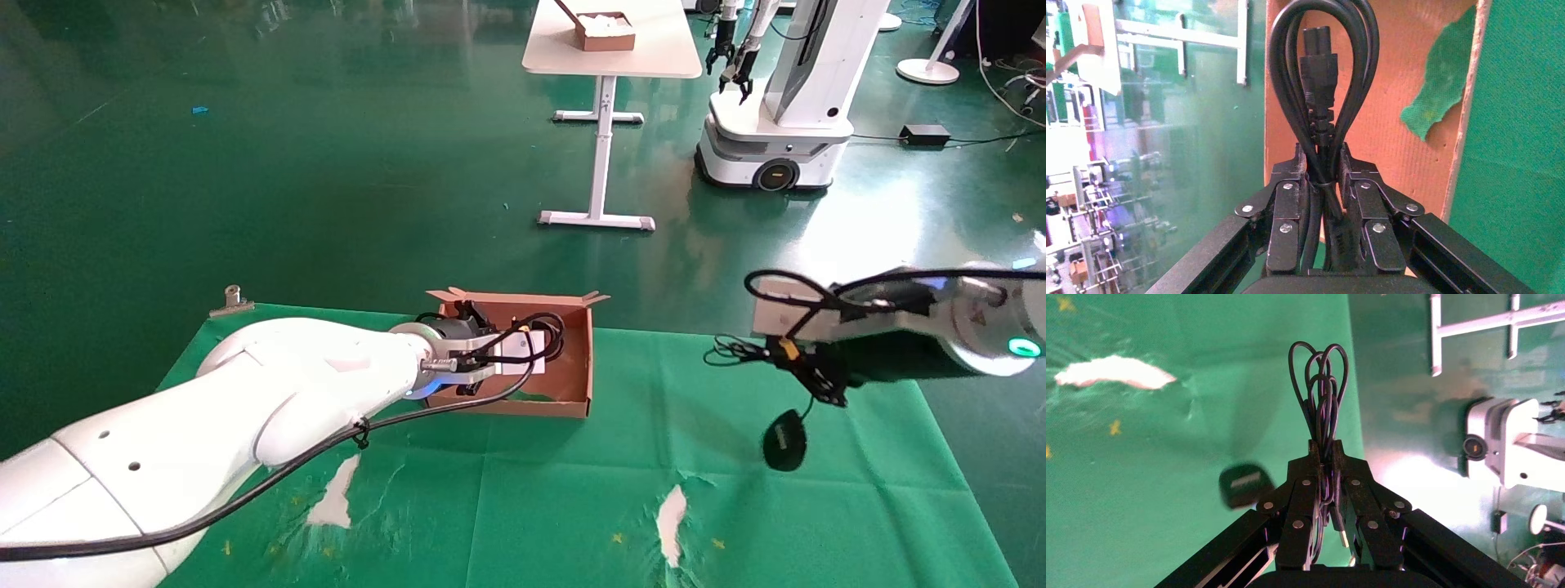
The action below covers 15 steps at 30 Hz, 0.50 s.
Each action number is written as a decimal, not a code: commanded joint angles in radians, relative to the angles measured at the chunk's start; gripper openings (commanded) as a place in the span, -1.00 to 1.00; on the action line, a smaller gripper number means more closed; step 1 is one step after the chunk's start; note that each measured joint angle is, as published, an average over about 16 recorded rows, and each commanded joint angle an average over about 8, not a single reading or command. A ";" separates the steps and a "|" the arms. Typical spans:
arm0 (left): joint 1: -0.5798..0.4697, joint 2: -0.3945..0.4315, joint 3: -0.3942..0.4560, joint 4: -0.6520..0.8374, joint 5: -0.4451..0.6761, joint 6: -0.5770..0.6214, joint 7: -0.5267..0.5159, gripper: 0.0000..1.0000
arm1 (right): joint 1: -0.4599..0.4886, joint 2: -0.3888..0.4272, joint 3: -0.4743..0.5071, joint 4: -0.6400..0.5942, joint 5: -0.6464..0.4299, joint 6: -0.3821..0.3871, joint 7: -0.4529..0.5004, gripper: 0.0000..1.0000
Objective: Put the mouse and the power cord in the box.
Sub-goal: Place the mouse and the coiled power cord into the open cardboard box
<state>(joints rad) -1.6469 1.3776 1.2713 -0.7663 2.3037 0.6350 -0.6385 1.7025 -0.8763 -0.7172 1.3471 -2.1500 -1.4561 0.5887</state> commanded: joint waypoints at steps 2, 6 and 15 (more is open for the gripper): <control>-0.013 0.000 0.047 -0.001 -0.010 -0.011 -0.037 1.00 | 0.015 -0.006 -0.001 0.001 -0.008 0.001 -0.003 -1.00; -0.026 -0.001 0.092 -0.002 -0.022 -0.023 -0.069 1.00 | 0.052 -0.026 -0.011 0.003 -0.034 -0.004 -0.019 -1.00; -0.048 -0.002 0.162 0.004 -0.048 -0.044 -0.122 1.00 | 0.092 -0.060 -0.025 0.004 -0.058 -0.003 -0.041 -1.00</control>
<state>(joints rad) -1.7001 1.3746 1.4239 -0.7441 2.2561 0.5955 -0.7753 1.7940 -0.9430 -0.7438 1.3511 -2.2059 -1.4515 0.5388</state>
